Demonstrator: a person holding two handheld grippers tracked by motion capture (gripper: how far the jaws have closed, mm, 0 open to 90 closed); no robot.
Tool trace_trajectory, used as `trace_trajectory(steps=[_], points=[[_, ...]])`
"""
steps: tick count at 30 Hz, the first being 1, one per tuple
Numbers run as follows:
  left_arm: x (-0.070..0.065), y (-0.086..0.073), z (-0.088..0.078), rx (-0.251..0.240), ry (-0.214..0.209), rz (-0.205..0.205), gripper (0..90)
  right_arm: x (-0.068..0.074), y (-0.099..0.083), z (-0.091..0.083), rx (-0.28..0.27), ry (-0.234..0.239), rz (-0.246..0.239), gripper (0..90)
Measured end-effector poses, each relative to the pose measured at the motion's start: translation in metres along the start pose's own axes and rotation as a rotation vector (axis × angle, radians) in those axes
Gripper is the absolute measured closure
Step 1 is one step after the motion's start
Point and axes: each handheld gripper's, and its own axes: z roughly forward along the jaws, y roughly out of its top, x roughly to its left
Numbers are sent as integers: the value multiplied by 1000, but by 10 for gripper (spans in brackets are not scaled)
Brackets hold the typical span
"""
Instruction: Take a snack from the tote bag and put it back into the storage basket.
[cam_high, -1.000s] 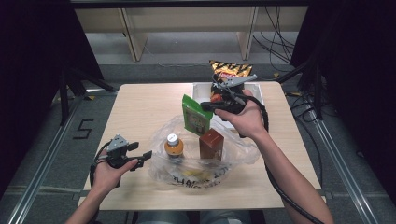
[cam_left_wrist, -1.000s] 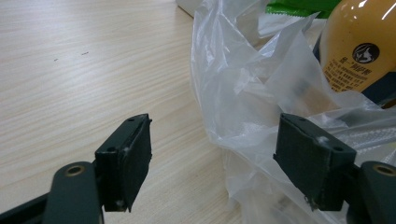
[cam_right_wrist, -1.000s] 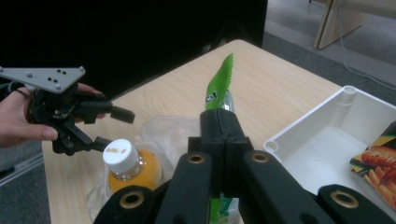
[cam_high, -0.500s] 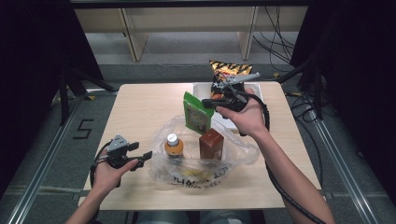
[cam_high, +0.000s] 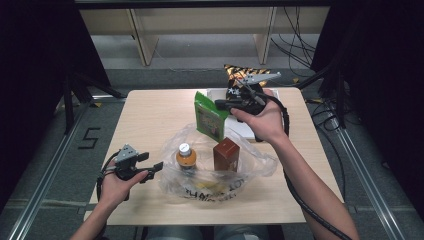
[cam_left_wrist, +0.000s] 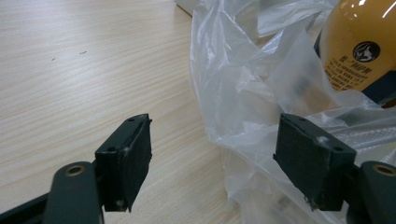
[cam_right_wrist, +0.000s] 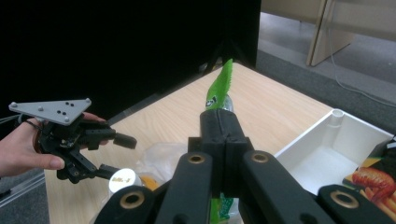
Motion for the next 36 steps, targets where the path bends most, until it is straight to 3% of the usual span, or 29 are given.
trace_trajectory(steps=[2,3,4,7,10,12,19,21,22,23,24,32,36], points=[[0,0,0,0,0,0,265,1,3,-1,-1,4,3,900],[0,0,0,0,0,0,265,0,4,-1,-10,2,-18,900],[0,0,0,0,0,1,265,2,5,-3,-3,2,10,900],[0,0,0,-1,0,-7,265,0,7,-4,-22,-1,-18,900],[0,0,0,-3,0,-7,265,0,9,-8,-27,-3,6,900],[0,0,0,-3,0,-7,265,-2,11,-9,-42,-7,-13,900],[0,0,0,-5,0,-10,265,-3,16,-14,-53,-21,-7,900],[0,0,0,-6,-1,-9,265,-3,16,-16,-52,-30,16,900],[0,0,0,-6,-1,-10,265,-6,17,-15,-65,-39,-20,900],[0,0,0,-6,-1,-10,265,-5,18,-16,-60,-27,9,900],[0,0,0,-6,-1,-9,265,-7,18,-17,-66,-39,-12,900],[0,0,0,-7,0,-11,265,-8,23,-23,-81,-49,19,900],[0,0,0,-5,-1,-10,265,-10,25,-25,-100,-56,-10,900]])
